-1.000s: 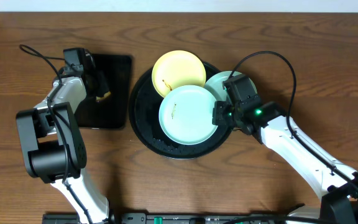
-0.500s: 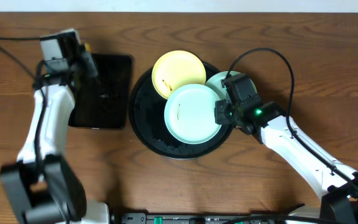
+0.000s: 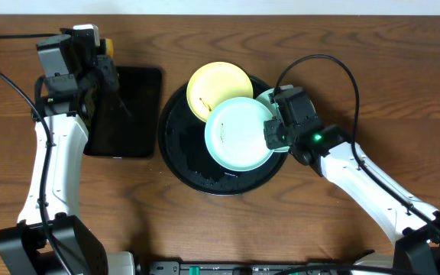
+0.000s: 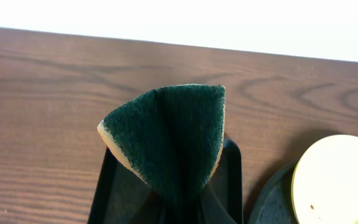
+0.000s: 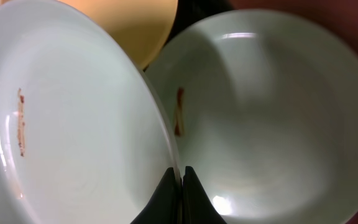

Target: Clean dirty plates on tray and stack at the side

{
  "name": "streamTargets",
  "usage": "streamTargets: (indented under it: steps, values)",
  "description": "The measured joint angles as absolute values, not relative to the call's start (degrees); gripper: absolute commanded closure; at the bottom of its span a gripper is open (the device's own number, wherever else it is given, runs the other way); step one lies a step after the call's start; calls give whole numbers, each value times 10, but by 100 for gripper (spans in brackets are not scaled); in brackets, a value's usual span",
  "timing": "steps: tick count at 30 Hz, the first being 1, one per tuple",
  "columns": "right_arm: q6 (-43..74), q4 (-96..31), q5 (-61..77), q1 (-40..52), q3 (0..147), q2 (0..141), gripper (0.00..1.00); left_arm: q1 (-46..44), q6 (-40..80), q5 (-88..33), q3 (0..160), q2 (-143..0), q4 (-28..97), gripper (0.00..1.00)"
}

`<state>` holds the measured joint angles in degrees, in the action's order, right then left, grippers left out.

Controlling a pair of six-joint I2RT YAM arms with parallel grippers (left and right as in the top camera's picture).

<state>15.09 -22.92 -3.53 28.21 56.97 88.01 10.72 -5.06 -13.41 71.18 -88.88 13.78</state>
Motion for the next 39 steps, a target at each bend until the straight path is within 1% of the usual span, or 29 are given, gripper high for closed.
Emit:
streamTargets:
  steps: [6, 12, 19, 23, 30, 33, 39]
  values:
    - [129, -214, -61, 287, 570, 880, 99, 102, -58, -151, 712, -889, 152, 93]
    - [118, -192, -93, 306, 570, 880, 99, 91, -70, -148, 712, -889, 194, 93]
    - [110, -193, -101, 313, 570, 880, 99, 90, -74, -120, 712, -888, 194, 92]
    - [113, -194, -101, 313, 570, 880, 99, 86, -79, -136, 712, -888, 197, 92]
    - [142, -201, -102, 313, 570, 880, 99, 77, -55, -82, 709, -889, 151, 92]
    - [166, -204, -101, 313, 570, 880, 99, 78, -33, -28, 698, -897, 75, 93]
    - [206, -204, -97, 313, 570, 880, 99, 66, -12, 2, 689, -911, 88, 93]
